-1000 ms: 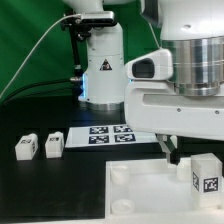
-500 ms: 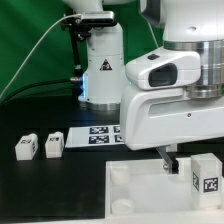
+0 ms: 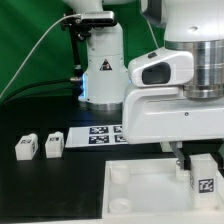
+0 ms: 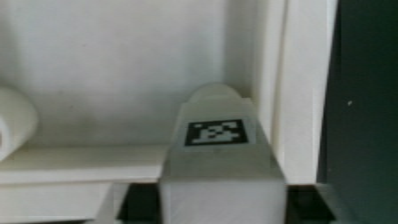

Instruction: Assemble one leg

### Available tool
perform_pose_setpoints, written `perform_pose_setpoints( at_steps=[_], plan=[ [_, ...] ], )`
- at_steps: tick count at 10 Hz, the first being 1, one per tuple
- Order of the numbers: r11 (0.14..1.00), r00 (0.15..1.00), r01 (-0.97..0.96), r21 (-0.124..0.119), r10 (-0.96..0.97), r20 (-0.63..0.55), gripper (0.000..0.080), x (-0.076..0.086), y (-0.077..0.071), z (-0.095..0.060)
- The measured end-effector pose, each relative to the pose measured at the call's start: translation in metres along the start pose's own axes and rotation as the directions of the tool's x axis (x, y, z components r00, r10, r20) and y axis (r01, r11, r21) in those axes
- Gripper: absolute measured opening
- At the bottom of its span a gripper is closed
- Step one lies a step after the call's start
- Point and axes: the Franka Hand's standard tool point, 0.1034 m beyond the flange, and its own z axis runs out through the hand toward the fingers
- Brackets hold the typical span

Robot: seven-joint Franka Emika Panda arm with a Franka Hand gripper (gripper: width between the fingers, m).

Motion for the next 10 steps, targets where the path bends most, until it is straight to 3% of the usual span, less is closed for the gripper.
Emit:
perform_pose_setpoints(
  at_steps=[3,4,7,8,10],
  plan=[
    [0.950,0.950,-0.312,0.005,0.312,0.002,0.0291,-0.0004,-0.0021,0.0008],
    [0.881,0.881,-0.473,0.022,0.473,0.013,0.0291,0.0007,-0.0026,0.0009],
    [0.558,0.563,-0.826,0.079,0.820,0.101,0.0291,0.0001,-0.0014,0.0006],
    [0.382,0.391,-0.919,0.093,0.912,0.122,0.0292,-0.0012,-0.0012,0.0008],
    [0.154,0.163,-0.986,0.070,0.976,0.143,0.0292,-0.0015,-0.0031,0.0012]
  ],
)
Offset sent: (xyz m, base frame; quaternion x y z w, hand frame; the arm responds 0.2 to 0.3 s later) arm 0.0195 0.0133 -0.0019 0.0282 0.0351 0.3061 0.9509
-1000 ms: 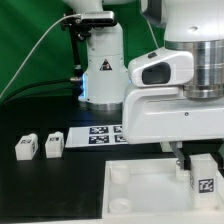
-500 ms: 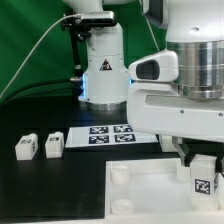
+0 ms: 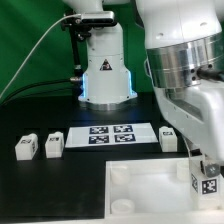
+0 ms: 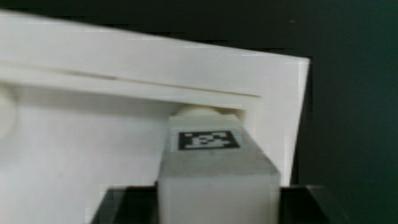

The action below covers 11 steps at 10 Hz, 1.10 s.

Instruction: Assemble one leg

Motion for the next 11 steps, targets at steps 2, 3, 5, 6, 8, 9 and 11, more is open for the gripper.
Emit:
perform_pose_setpoints(
  at_steps=[2,3,5,6,8,9,11],
  plan=[
    [1.000,1.000,-0.009,0.001,0.009,-0.001,0.0375,-0.0003,0.0004,0.0010],
    [1.000,1.000,0.019,0.000,-0.019,-0.002,0.0510,-0.0001,0.0007,0.0015],
    [0.944,0.944,0.330,-0.008,-0.330,-0.015,0.0624,0.0039,0.0033,0.0040],
    [0.868,0.868,0.496,-0.010,-0.496,-0.013,0.0642,0.0035,0.0034,0.0037],
    [0.735,0.735,0.678,-0.017,-0.678,-0.013,0.0648,0.0035,0.0035,0.0039],
    [0.654,0.653,0.757,-0.022,-0.757,-0.013,0.0648,0.0051,0.0035,0.0040],
    [0.447,0.447,0.894,-0.040,-0.894,-0.018,0.0649,0.0041,0.0028,0.0042]
  ],
)
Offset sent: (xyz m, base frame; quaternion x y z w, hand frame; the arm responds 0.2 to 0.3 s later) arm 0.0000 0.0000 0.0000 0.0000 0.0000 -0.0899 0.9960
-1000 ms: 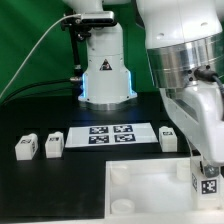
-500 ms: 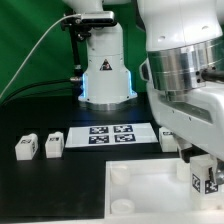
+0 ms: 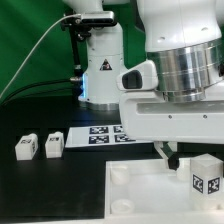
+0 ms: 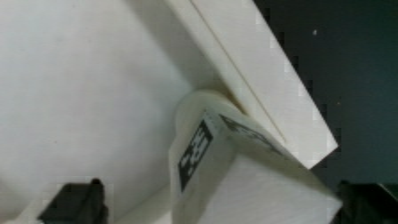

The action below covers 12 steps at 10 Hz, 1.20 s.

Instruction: Assemble one leg

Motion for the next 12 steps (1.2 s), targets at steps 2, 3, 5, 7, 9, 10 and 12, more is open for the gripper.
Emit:
perform_pose_setpoints(
  at_steps=[2,3,5,7,9,10,12],
  plan=[
    [0.903,0.903,0.429,-0.025,-0.429,-0.008,0.0649,-0.0048,-0.0088,0.0037],
    [0.835,0.836,0.549,-0.030,-0.549,0.003,0.0649,-0.0054,-0.0072,0.0049],
    [0.775,0.776,0.630,-0.035,-0.631,0.005,0.0649,-0.0031,-0.0047,0.0044],
    [0.818,0.818,0.575,-0.035,-0.575,0.002,0.0554,-0.0030,-0.0043,0.0045],
    [0.865,0.866,0.500,-0.034,-0.500,-0.001,0.0353,-0.0029,-0.0043,0.0045],
    [0.927,0.927,0.374,-0.033,-0.374,-0.006,0.0292,-0.0025,-0.0039,0.0043],
    [0.982,0.983,0.184,-0.031,-0.184,-0.014,0.0292,-0.0010,-0.0036,0.0046]
  ],
)
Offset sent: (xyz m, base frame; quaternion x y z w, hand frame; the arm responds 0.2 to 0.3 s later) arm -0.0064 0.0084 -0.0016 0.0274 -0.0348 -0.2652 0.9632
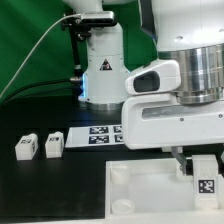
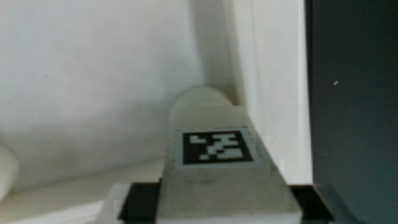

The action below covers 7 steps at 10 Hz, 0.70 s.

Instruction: Assemble one leg

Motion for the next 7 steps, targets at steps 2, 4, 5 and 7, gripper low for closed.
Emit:
perform_pose_setpoints(
  at_steps=[2,4,5,7],
  plan=[
    [0.943,0.943,-0.332,-0.006,0.333,0.021,0.0292,0.0027,0.0012,-0.0004],
    [0.773,0.772,-0.634,-0.006,0.633,0.065,0.0292,0.0008,0.0011,-0.0008],
    [0.678,0.675,-0.735,-0.010,0.733,0.078,0.0294,0.0012,0.0007,-0.0011],
    [0.444,0.440,-0.895,-0.033,0.894,0.080,0.0294,0.0001,-0.0041,0.0017]
  ],
)
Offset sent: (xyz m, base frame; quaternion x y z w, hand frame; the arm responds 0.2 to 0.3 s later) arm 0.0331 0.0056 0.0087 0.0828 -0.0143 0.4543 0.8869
